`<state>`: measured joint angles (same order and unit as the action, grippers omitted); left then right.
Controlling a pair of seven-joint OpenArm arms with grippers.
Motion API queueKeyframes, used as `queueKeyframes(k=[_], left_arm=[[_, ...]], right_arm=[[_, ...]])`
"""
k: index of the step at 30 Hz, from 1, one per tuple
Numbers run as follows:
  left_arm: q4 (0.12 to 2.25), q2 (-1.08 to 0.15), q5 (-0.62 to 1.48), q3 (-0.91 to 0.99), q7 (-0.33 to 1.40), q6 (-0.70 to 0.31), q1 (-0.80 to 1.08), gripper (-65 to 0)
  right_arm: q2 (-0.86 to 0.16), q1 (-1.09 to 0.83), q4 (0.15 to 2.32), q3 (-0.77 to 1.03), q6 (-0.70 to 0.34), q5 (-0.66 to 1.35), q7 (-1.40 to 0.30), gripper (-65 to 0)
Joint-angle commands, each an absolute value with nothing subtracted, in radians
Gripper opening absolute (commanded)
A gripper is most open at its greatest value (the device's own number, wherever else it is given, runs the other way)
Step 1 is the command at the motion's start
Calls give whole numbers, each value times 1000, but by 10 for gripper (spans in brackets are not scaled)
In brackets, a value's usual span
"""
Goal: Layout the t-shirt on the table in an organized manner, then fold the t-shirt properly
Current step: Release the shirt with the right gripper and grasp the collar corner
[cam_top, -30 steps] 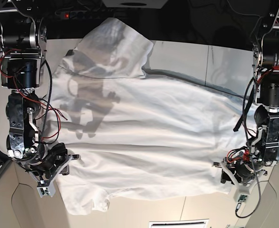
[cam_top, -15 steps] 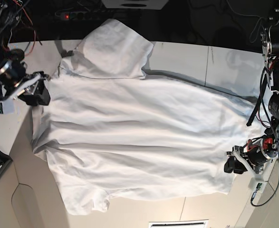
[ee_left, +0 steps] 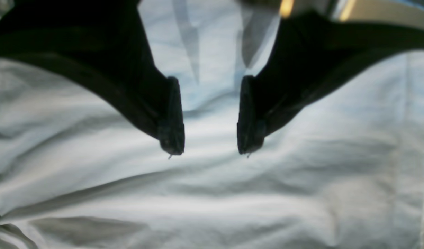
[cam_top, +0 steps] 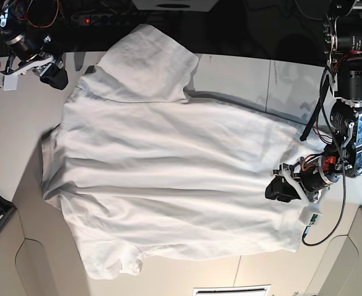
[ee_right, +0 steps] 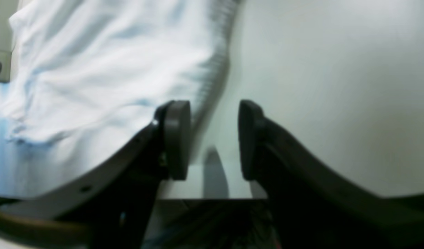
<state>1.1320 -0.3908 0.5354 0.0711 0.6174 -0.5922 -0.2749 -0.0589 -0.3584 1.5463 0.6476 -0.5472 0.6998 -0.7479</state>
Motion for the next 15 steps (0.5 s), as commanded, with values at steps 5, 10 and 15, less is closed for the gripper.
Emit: queueKeyframes(k=[5,10,15], left_arm=[[1149,-407,550,77,597,-600,-296,-362],[1149,-407,550,77,595,-600,-296,-362],[1149,-407,550,77,595,-600,-296,-362]], right_arm=[[-71,-302,1432,622,-554,672,-759,-418],[-68,-292,1393,514,-554,718,-764,-418],[-68,-292,1393,399,-554,717,-767,-418]])
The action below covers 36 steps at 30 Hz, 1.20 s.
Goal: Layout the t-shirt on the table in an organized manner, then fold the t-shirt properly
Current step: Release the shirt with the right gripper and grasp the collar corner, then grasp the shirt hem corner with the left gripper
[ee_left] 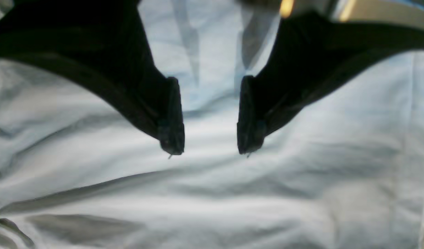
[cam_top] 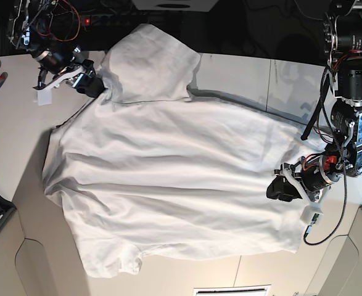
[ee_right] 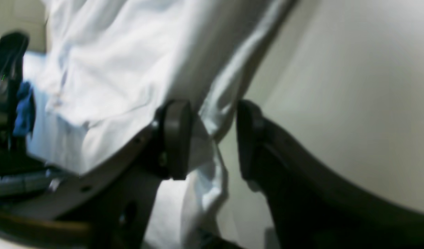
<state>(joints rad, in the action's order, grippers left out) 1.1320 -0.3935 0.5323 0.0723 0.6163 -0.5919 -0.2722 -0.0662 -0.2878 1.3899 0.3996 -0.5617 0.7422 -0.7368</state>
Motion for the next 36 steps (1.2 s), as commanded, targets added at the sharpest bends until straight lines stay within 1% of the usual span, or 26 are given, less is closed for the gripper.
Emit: queueKeyframes(k=[1,4,10,15,18,19,20,22,23,24,29,36], left_arm=[[1149,-407,550,77,596,-600,-296,-362],[1149,-407,550,77,596,-599,-296,-362],[1149,-408,550,77,596,-599,-296,-362],[1149,-408,550,77,596,-599,-296,-362],[1149,-408,550,77,596,-600,-296,-362],[1149,-408,550,77,597,-600,-296,-362],[1149,-408,550,77,597,-600,-296,-362],[1149,-408,550,77,596,-600,-296,-362],[1149,-407,550,77,596,-600,-296,-362],[1149,-407,550,77,596,-600,-296,-362],[1149,-407,550,77,595,-600,-296,-362],[1149,-407,550,77,595,-599,-296,-362]], right_arm=[[-68,-292,1393,383,-554,715,-767,-418],[-68,-292,1393,357,-554,714,-767,-418],[-69,-291,1393,360,-554,688,-767,-418],[-69,-292,1394,411,-553,656,-767,-418],[-70,-291,1396,479,-573,756,-817,-418],[-72,-291,1398,502,-587,813,-860,-414],[-72,-291,1401,526,-593,861,-905,-390],[-72,-292,1410,561,-596,911,-968,-323],[-72,-292,1411,575,-596,922,-984,-294],[-72,-292,1411,585,-595,926,-986,-279],[-68,-292,1411,566,-594,992,-999,-277],[-41,-292,1411,442,-594,987,-996,-277]])
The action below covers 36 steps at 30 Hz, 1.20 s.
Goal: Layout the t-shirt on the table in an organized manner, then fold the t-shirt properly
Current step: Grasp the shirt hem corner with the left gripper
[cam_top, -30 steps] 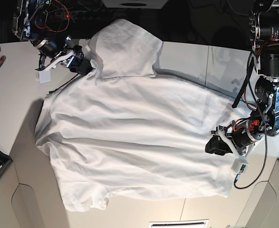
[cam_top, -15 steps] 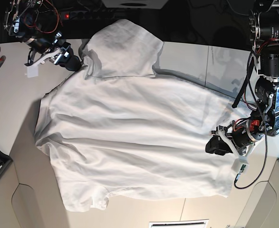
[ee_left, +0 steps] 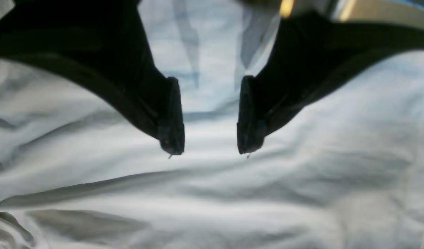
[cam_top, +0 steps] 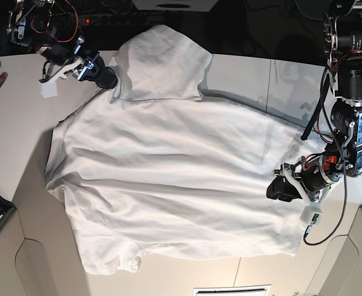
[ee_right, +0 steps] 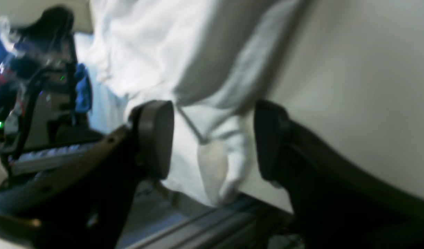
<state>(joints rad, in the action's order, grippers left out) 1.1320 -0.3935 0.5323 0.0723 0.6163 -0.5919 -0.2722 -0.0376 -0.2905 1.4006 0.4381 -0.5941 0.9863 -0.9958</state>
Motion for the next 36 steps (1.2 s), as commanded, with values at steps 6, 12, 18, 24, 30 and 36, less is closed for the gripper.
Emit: queueKeyframes(k=[6,12,18,24,30,36], left_arm=[[1149,-407,550,77,595,-600,-296,-362],[1149,-409,549,77,595,-599,-296,-362],[1149,-466,548,79,596,-551,-296,-362],[1149,-560,549,101,652,-458,-277,-362],[1149,-593,560,245,655,-467,-184,-362],[1149,-593,721,397,746,-525,-111,-332]], right_arm=[[-30,-291,1411,364,-595,950,-967,-278],[-33,-290,1412,353,-594,906,-920,-418],[-33,-289,1412,369,-587,894,-921,-650],[-36,-289,1412,460,-587,899,-940,-650],[-39,-289,1416,569,-587,912,-970,-650],[-38,-289,1453,590,-587,969,-1024,-650]])
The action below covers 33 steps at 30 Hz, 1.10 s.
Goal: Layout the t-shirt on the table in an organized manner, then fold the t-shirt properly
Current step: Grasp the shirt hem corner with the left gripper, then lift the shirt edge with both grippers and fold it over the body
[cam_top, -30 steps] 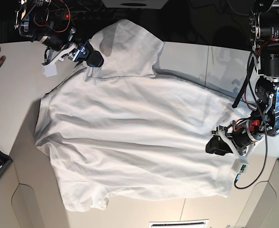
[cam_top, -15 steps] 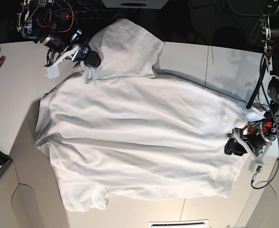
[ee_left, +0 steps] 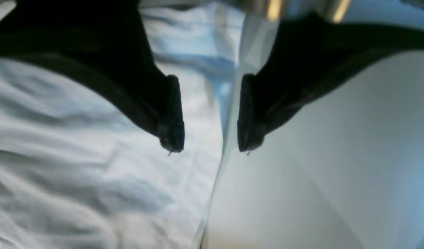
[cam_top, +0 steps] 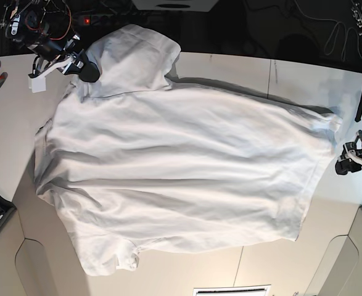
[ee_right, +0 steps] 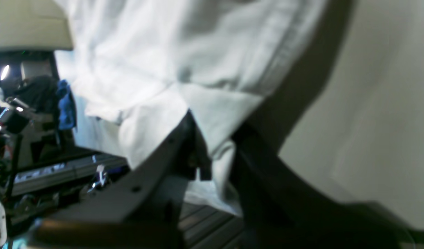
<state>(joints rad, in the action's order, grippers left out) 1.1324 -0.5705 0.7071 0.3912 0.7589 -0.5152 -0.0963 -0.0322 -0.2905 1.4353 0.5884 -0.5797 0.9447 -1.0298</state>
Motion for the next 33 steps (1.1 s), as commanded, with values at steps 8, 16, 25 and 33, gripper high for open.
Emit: queueKeyframes(k=[8,16,25,33], left_arm=[[1147,-593,737,451,780,-535,5,-276],[1144,-592,699,453,707,-492,103,-276],[1142,-530,699,453,685,-456,102,-276],[1141,-485,699,455,685,-490,102,-468]], right_arm=[[-38,-292,1599,590,-587,925,-1029,-650],[-38,-292,1654,590,-587,920,-1029,-650],[-38,-291,1654,590,-587,927,-1029,-650],[-38,-294,1654,591,-587,927,-1038,-650]])
